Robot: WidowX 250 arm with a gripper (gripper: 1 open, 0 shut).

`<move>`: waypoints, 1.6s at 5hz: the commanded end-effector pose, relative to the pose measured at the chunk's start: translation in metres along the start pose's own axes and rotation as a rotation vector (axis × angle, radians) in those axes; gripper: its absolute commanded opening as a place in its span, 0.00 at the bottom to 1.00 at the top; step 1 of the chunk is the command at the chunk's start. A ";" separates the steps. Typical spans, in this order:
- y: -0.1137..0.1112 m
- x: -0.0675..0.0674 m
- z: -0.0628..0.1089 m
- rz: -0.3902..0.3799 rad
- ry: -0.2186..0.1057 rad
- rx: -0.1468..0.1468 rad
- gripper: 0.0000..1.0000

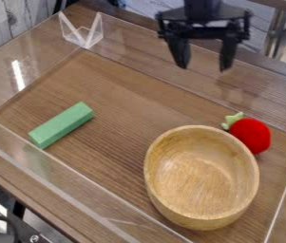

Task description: Move the red fruit to the right

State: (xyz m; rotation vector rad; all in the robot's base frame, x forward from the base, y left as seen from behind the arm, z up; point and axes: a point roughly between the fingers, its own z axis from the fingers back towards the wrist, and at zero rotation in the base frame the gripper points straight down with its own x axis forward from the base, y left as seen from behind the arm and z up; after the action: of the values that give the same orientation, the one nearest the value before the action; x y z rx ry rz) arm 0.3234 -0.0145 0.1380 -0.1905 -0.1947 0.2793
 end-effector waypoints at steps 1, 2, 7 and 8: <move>-0.002 0.018 0.024 -0.085 -0.097 -0.016 1.00; -0.008 0.022 0.011 -0.145 -0.089 -0.008 1.00; 0.026 0.015 0.002 -0.407 0.011 0.024 1.00; 0.030 0.015 -0.013 -0.358 0.018 0.042 1.00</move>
State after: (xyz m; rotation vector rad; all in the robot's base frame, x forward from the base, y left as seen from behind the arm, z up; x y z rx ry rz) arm 0.3297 0.0147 0.1087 -0.1220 -0.1582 -0.0712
